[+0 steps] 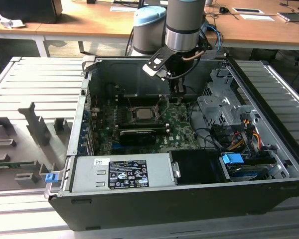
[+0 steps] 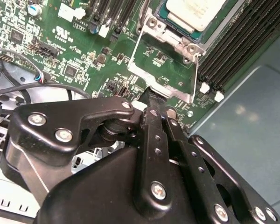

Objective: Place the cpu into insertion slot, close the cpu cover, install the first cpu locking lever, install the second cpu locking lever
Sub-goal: 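Close the cpu cover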

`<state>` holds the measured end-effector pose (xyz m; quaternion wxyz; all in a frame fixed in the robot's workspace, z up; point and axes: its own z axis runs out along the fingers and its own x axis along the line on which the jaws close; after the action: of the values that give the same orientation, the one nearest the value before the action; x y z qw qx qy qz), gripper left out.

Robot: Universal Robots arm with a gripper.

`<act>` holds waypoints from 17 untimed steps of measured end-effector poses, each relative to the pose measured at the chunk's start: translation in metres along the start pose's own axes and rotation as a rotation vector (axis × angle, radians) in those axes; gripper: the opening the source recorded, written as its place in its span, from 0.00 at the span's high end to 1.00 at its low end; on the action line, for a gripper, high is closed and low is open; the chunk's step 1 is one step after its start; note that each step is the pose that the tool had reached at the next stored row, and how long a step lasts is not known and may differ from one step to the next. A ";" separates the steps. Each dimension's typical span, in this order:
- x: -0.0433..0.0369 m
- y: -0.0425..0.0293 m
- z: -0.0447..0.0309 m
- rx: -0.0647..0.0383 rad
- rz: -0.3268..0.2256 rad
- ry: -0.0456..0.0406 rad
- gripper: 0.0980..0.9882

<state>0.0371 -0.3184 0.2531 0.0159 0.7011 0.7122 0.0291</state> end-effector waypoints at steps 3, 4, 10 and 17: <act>0.0000 -0.0017 -0.0001 0.000 0.000 -0.0001 0.99; 0.0000 -0.0019 -0.0001 0.000 0.000 0.0001 0.99; 0.0001 -0.0030 -0.0001 0.000 0.000 0.0001 0.99; 0.0001 -0.0036 0.0001 0.000 0.000 0.0004 0.99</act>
<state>0.0335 -0.3184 0.2528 0.0158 0.7011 0.7123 0.0293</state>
